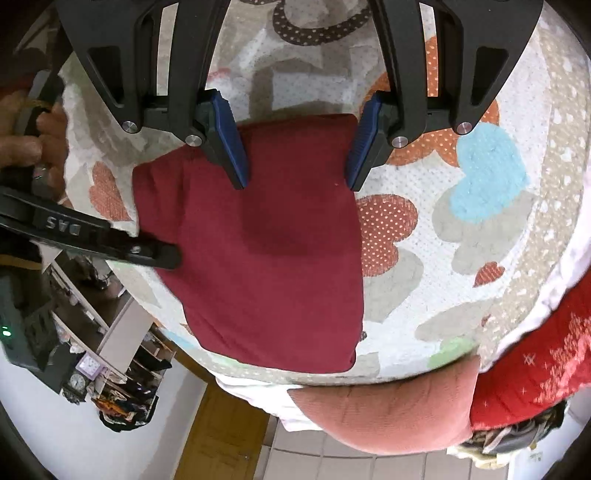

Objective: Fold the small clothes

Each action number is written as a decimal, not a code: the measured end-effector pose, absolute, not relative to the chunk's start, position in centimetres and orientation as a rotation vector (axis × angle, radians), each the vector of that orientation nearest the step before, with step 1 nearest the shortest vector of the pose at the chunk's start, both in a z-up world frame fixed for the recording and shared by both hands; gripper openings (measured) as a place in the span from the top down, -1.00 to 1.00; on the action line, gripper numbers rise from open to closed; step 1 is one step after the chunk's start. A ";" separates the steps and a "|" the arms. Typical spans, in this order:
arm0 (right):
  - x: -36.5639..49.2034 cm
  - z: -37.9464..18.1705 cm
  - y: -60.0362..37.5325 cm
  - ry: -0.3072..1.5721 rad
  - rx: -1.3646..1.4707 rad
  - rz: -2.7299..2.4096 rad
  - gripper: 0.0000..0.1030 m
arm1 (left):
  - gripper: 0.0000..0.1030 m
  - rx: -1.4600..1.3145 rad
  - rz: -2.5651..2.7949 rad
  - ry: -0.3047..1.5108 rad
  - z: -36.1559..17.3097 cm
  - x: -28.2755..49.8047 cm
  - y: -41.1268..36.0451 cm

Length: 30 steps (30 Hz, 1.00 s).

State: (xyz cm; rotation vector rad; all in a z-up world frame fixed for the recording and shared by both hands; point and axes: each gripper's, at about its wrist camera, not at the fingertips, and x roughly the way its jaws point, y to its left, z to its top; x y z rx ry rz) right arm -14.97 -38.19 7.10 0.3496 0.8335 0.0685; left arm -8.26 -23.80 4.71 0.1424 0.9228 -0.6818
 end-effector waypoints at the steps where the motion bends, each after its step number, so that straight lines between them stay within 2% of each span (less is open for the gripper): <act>1: -15.6 7.3 -38.3 0.820 0.328 0.059 0.68 | -0.06 0.144 -0.688 0.921 4.8 -8.7 -23.6; 7: -16.2 4.2 -38.7 0.886 0.335 0.015 0.69 | -0.06 0.152 -0.674 0.932 5.0 -9.8 -23.4; 12: -18.0 6.8 -39.8 0.834 0.376 -0.003 0.68 | -0.06 0.113 -0.649 0.885 6.7 -8.5 -22.5; 15: -18.7 9.1 -40.8 0.737 0.424 -0.035 0.63 | -0.06 0.094 -0.619 0.905 6.3 -7.4 -22.8; 19: -16.2 10.2 -39.8 0.728 0.343 -0.050 0.63 | -0.06 0.101 -0.591 0.937 5.0 -6.8 -23.5; 24: -10.5 7.5 -40.7 0.796 0.345 -0.055 0.63 | -0.06 0.109 -0.608 0.946 4.0 -7.0 -23.9; 28: -8.1 5.2 -42.3 0.821 0.369 -0.066 0.67 | -0.24 0.113 -0.613 0.950 3.6 -6.8 -23.9; 30: -8.4 5.6 -42.7 0.826 0.396 -0.061 0.67 | -0.26 0.102 -0.615 0.960 3.4 -6.6 -23.6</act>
